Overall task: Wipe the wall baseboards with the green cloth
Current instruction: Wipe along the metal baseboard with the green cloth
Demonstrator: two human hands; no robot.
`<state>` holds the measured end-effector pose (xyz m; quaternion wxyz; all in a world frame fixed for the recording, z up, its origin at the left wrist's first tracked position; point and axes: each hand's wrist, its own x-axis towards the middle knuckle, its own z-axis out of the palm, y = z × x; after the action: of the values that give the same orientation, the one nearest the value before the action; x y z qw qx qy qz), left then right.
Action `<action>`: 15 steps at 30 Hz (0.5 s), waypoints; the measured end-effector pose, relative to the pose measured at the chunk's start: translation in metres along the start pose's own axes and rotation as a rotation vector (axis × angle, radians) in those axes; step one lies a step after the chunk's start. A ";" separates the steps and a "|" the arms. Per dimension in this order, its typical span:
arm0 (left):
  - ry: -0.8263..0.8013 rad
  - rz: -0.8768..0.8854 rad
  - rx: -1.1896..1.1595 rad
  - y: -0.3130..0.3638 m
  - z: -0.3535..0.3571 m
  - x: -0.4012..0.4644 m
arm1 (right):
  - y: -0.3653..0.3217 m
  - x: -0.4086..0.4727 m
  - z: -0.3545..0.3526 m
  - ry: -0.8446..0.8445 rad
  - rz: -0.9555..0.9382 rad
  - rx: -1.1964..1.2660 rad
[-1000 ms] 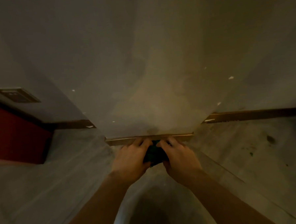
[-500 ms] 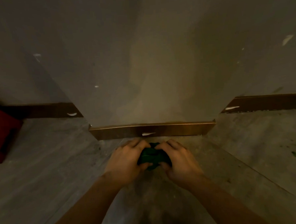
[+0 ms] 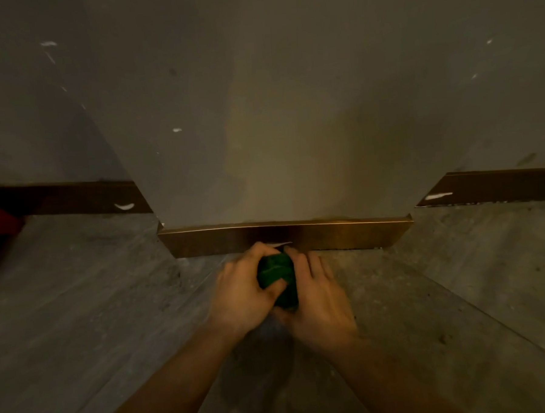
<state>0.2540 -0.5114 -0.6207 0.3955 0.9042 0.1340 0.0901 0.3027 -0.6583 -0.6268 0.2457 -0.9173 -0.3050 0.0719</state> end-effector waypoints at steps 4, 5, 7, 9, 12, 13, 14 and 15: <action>-0.046 -0.001 -0.100 -0.011 0.001 -0.007 | 0.003 -0.004 0.003 0.019 -0.028 -0.072; -0.082 0.006 -0.086 -0.014 -0.001 -0.009 | 0.005 -0.005 0.004 0.017 -0.022 -0.082; -0.113 0.045 0.065 -0.027 -0.001 -0.014 | 0.011 -0.007 0.002 0.020 0.016 -0.102; -0.062 0.102 0.302 -0.040 0.002 -0.020 | 0.019 -0.008 -0.001 0.029 0.055 -0.119; -0.077 0.106 0.472 -0.051 0.013 -0.026 | 0.033 -0.011 -0.008 0.024 0.046 -0.145; -0.093 0.090 0.494 -0.055 0.019 -0.027 | 0.037 -0.011 -0.010 0.019 0.041 -0.150; -0.108 0.072 0.510 -0.060 0.024 -0.027 | 0.039 -0.010 -0.011 0.019 0.035 -0.159; -0.122 0.049 0.521 -0.065 0.029 -0.027 | 0.041 -0.010 -0.012 0.024 0.029 -0.175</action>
<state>0.2245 -0.4972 -0.6899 0.1543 0.9823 0.1064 0.0073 0.3199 -0.6973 -0.6366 0.1673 -0.9403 -0.2939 0.0377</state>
